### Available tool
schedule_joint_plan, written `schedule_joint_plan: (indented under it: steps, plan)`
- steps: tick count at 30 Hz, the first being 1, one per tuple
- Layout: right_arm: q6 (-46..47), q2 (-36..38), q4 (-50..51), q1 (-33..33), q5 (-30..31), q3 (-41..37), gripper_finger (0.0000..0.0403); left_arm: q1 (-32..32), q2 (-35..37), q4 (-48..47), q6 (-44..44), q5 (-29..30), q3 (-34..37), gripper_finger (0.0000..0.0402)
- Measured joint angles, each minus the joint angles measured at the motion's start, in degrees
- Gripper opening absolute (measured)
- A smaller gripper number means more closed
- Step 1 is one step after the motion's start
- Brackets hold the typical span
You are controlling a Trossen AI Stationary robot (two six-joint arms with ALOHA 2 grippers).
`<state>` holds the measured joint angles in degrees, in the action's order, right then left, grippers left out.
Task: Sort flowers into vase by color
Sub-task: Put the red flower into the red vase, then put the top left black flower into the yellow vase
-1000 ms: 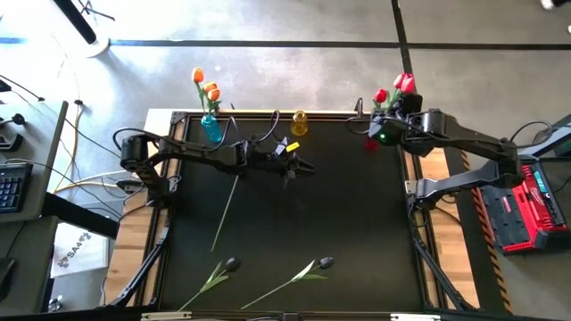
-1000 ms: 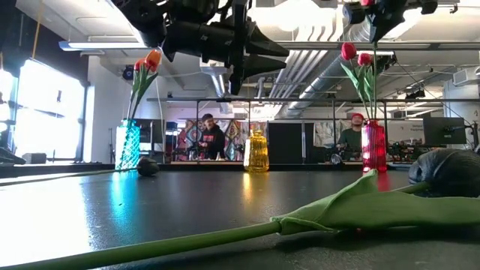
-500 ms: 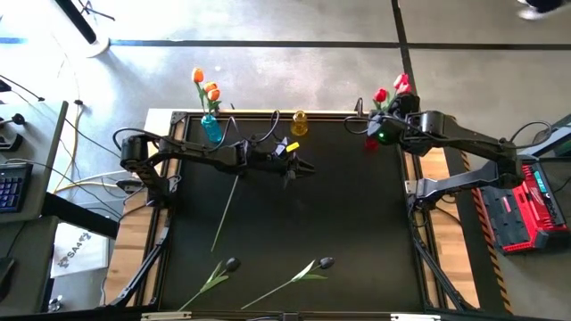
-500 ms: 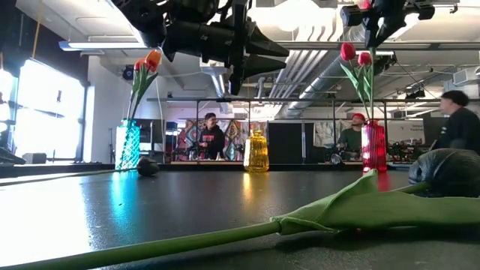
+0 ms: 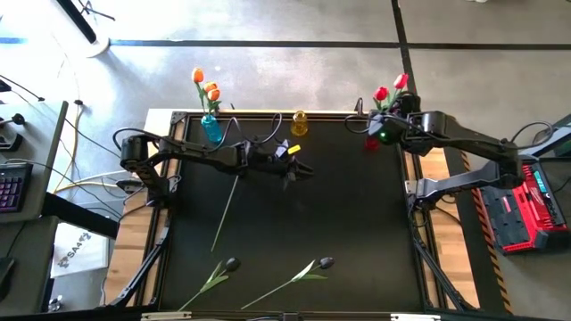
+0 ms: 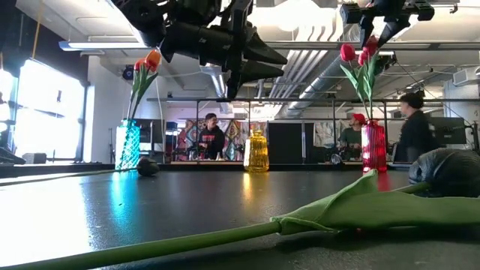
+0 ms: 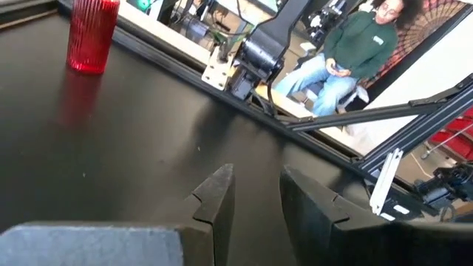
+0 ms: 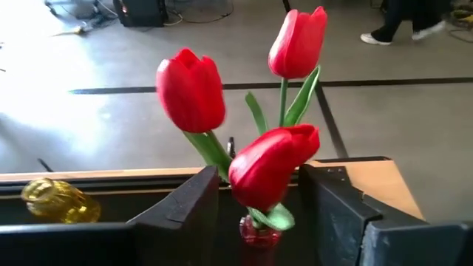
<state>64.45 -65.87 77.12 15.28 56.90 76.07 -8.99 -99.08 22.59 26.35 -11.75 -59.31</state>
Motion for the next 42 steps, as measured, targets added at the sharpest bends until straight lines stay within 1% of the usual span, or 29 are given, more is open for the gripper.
schedule_joint_plan:
  steps: [8, 12, 19, 21, 22, 25, 27, 29, 35, 39, 42]
  plan:
    - [-0.45, 3.66, -4.52, -3.83, 0.63, 0.04, 0.0177, 0.0, -0.01, -1.58, 0.0, -0.01, 0.02, 0.0096]
    - [-2.84, 6.15, -7.58, -6.98, -0.93, 0.04, 0.0177, 0.0, -0.01, -1.73, -0.02, -0.02, 0.02, 0.0096]
    - [-11.92, 8.68, -17.85, -13.46, -7.91, 0.04, 0.0177, -0.02, -0.01, -1.82, -1.45, 0.15, 0.02, 0.0096]
    - [-13.48, 8.73, -20.06, -14.7, -12.5, 0.07, 0.0177, -0.07, -0.01, -1.8, -1.48, 0.22, 0.02, 0.0096]
    - [-14.09, 8.61, -20.93, -15.21, -15.84, 0.07, 0.0177, -0.11, -0.01, -1.8, -1.49, 0.22, 0.02, 0.0096]
    - [-14.33, 7.17, -22.2, -16.47, -26.19, 0.07, 0.0177, -0.38, -0.01, -1.79, -1.81, 0.24, 0.02, 0.0096]
    - [-13.59, 5.33, -22.16, -18.07, -29.77, 0.04, 0.0177, -0.61, -0.01, -1.6, -2.6, 0.24, 0.02, 0.0095]
    - [-12.82, 2.95, -22.16, -19.99, -30.41, 0.04, 0.0177, -1.02, -0.01, -0.64, -2.81, 0.24, 0.02, 0.0093]
    - [-9.72, -4.95, -22.21, -25.49, -30.07, 0.0, 0.0177, -2.76, 0.37, 5.0, 0.19, -0.34, 0.02, 0.0079]
    - [-8.93, -9.73, -24.14, -29.77, -30.29, -0.04, 0.0177, -3.2, 2.26, 4.21, -0.87, -0.21, 0.0, 0.0068]
    - [-10.25, -12.49, -28.72, -32.36, -32.69, -0.07, 0.0177, -3.28, 3.79, 2.27, -2.6, 0.24, 0.0, 0.0062]
